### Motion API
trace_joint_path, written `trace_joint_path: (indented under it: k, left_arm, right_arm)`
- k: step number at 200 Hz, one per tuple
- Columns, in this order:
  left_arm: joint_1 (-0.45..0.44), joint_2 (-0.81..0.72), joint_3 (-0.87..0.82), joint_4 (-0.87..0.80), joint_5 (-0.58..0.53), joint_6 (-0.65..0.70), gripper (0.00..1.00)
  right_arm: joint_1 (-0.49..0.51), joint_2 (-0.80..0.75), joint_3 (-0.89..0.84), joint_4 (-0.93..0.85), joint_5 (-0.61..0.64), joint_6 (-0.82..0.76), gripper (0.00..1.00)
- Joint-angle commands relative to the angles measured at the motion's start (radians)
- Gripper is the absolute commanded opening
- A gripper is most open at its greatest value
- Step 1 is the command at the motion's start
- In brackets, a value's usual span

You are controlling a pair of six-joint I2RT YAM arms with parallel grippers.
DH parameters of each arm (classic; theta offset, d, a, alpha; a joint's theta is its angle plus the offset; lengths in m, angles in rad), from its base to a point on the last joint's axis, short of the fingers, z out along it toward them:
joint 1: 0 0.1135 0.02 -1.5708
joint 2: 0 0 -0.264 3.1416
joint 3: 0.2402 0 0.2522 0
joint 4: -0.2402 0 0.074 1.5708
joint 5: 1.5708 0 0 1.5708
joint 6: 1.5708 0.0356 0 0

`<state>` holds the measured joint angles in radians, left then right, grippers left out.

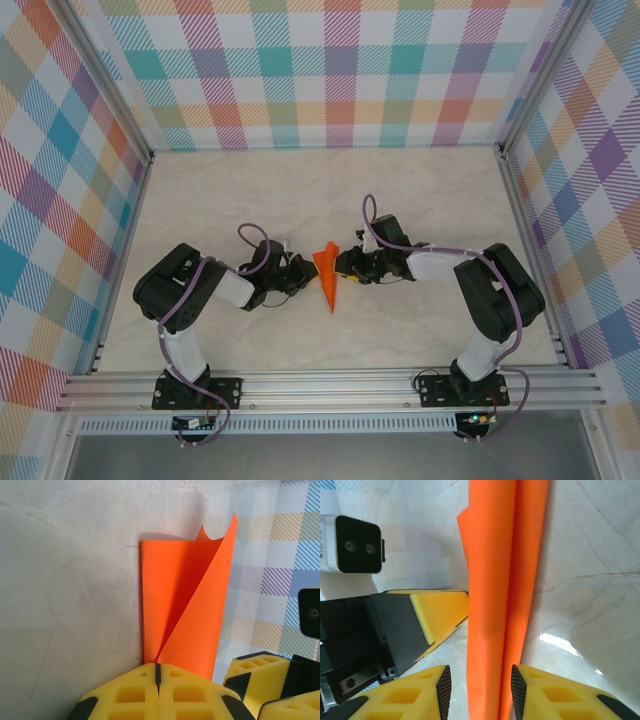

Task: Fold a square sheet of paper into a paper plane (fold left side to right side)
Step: Fold the wing for the fifth time at the center of the table.

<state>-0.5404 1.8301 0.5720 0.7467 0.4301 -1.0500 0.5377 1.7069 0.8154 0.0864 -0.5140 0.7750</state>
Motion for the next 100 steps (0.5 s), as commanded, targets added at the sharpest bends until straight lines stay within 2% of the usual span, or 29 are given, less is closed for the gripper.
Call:
trace_joint_path:
  k: [1, 30, 100]
  left_arm:
    - [0.011, 0.041, 0.008, 0.004, -0.019, 0.024, 0.00]
    - [0.011, 0.042, 0.007, -0.001, -0.025, 0.025, 0.00]
    - [0.011, 0.015, -0.001, -0.047, -0.048, 0.050, 0.00]
  right_arm:
    - [0.004, -0.013, -0.004, 0.081, -0.045, 0.037, 0.36]
    - [0.005, 0.031, 0.026, 0.162, -0.083, 0.087, 0.30]
    - [0.024, 0.122, 0.114, 0.107, -0.074, 0.048, 0.28]
